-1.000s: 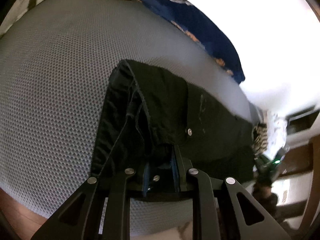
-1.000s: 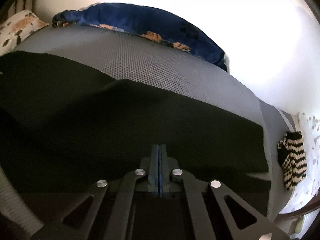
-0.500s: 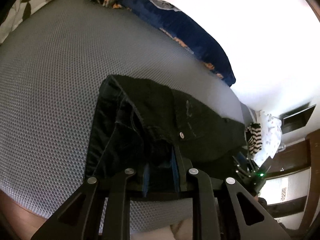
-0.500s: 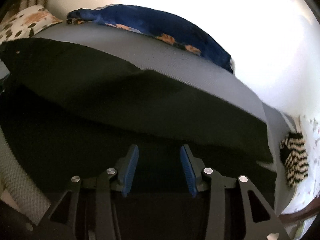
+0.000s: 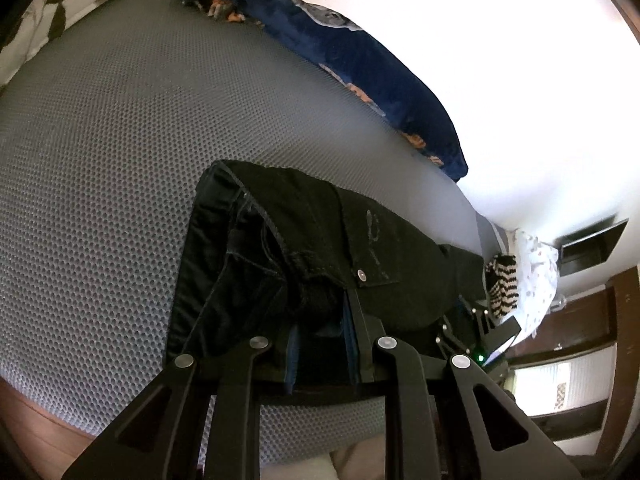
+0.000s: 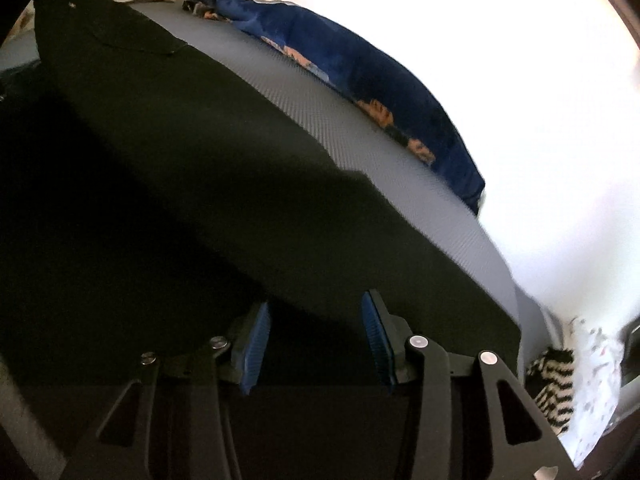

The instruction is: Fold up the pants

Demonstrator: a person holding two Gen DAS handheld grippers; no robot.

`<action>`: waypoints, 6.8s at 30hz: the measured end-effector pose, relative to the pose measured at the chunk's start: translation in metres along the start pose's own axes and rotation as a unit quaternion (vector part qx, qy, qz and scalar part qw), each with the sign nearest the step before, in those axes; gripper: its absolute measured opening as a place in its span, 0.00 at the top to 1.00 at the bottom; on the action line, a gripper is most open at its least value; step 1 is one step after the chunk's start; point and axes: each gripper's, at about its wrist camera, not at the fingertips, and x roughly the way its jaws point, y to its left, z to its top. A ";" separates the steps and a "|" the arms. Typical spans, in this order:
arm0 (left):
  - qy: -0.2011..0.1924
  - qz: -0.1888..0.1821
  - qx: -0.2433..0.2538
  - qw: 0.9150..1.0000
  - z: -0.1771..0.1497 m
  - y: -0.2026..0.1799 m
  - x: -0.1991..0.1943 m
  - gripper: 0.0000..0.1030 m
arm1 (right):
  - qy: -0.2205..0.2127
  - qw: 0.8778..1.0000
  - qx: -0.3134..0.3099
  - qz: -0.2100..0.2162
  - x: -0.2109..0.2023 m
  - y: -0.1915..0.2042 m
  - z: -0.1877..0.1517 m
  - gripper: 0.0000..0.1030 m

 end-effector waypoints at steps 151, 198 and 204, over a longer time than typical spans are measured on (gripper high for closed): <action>0.137 -0.031 0.487 0.862 -0.226 -0.314 0.281 0.93 | 0.089 0.716 0.661 0.208 0.027 -0.334 -0.173 0.95; 0.122 -0.011 0.553 0.824 -0.257 -0.324 0.294 0.96 | 0.118 0.629 0.758 0.126 -0.039 -0.287 -0.331 0.95; 0.123 -0.009 0.548 0.827 -0.258 -0.326 0.295 0.96 | 0.120 0.634 0.752 0.133 -0.029 -0.284 -0.335 0.92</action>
